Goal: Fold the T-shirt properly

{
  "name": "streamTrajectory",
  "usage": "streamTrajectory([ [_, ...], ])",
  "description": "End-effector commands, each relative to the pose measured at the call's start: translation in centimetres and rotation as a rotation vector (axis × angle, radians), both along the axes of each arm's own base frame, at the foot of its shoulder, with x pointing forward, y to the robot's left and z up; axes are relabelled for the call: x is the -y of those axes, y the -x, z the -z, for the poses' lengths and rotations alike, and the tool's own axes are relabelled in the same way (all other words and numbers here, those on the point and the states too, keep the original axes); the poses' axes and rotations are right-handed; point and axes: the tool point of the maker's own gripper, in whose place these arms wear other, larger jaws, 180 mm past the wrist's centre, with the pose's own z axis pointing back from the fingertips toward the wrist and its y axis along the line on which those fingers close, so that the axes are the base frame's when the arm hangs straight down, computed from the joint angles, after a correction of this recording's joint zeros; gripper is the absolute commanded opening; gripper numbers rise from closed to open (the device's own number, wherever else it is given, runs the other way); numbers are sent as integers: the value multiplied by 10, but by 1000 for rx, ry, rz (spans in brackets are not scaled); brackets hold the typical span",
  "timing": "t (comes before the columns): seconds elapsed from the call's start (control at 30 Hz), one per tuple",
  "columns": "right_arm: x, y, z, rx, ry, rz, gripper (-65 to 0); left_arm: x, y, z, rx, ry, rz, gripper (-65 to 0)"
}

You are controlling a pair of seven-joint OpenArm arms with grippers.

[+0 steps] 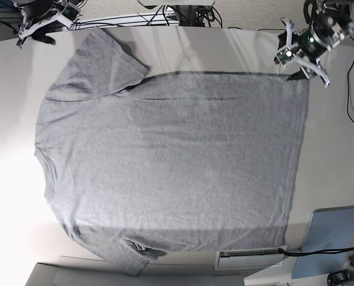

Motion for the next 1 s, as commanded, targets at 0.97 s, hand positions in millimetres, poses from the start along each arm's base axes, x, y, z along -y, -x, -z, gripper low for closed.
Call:
streamTrajectory([
  [0.97, -3, -60, -21, 160, -2, -51, -294, -62, -28, 84, -141, -263, 76, -366],
])
